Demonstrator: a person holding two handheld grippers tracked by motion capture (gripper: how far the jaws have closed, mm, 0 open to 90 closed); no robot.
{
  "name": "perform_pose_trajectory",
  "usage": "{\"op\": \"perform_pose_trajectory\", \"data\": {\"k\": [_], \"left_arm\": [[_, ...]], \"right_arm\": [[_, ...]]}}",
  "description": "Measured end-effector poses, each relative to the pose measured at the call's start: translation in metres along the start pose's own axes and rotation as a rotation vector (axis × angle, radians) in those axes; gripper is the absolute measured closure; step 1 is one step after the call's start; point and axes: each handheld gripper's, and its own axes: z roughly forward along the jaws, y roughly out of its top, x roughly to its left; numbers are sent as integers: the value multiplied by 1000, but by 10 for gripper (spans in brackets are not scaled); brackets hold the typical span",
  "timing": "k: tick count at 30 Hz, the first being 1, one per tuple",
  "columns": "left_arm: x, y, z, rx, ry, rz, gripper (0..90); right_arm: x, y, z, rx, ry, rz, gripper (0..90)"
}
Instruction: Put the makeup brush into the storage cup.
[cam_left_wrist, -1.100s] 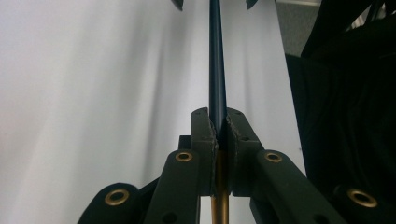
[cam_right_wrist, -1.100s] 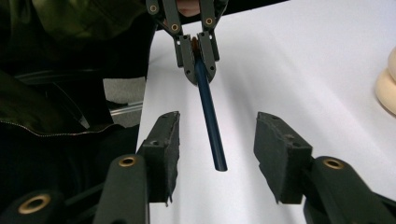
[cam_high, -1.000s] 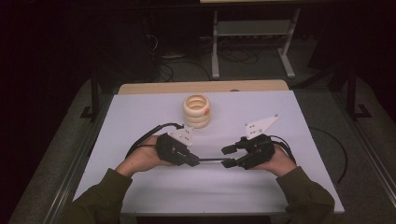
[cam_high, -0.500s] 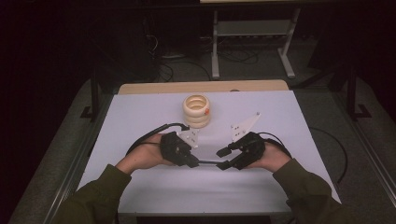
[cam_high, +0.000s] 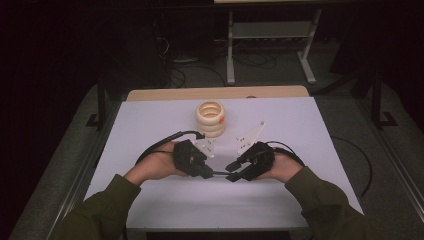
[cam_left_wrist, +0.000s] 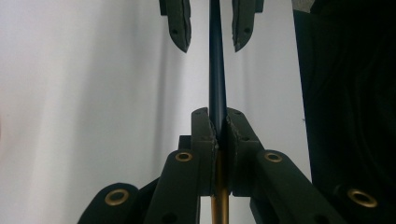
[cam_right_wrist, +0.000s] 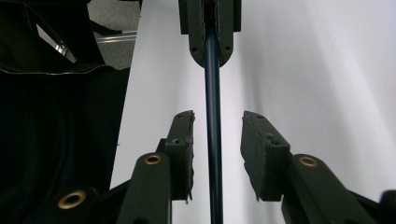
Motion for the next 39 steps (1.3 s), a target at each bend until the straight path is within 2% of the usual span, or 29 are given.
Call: {"op": "perform_pose_trajectory", "data": {"k": [6,16,25,34,37,39], "left_arm": [[0,1,1,17,5,3,837],[1,2,4,19,-1,1,837],[1,2,5,13,-7,1,836],[1,1,7,14,-16,2,829],[2,0,6,-4,-16,0,822],[2,-2,4,-51,-25,-10,772]], "right_arm": [[0,2,3,11,11,-5,706],[0,2,7,34,25,-11,813],[-1,1,7,39,24,-7,830],[-2,1,8,46,34,-22,839],[-2,1,7,45,31,-14,839],[-2,0,6,36,29,-14,839]]}}
